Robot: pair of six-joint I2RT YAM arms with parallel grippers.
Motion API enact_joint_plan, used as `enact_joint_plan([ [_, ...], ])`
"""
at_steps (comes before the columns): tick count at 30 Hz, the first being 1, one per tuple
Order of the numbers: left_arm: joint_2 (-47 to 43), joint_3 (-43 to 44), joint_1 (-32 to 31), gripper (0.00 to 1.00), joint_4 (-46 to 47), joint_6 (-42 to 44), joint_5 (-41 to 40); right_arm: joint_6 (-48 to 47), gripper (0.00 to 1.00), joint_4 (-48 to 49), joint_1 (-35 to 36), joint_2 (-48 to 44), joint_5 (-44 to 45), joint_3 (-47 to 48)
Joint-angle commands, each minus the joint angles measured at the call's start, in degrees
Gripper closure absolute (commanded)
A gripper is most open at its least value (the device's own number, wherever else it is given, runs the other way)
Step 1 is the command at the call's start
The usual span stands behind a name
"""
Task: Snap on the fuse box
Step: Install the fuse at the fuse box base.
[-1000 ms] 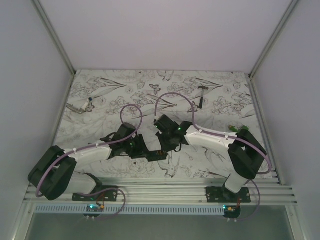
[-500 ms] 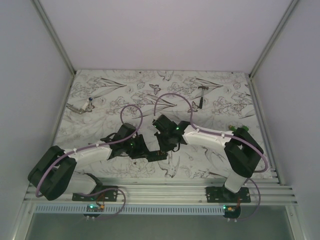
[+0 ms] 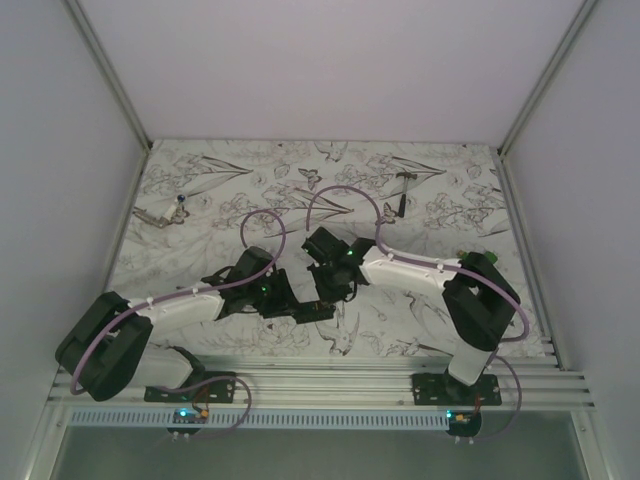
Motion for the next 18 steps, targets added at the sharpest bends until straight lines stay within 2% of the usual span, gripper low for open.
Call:
enact_joint_plan([
  [1,-0.8,-0.9,-0.5,0.58,-0.8,-0.8,-1.0,-0.8,1.00,-7.1,0.4,7.1,5.2,-4.1],
  [7,-0.5,-1.2,-0.5,0.58,-0.8,-1.0,-1.4,-1.6,1.00,-9.2,0.4,13.2,9.0,-6.3],
  [18,-0.1,-1.5,-0.5,0.59,-0.8,-1.5,-2.1,0.2,1.00,-14.0,0.4,22.1,20.5,-3.3],
])
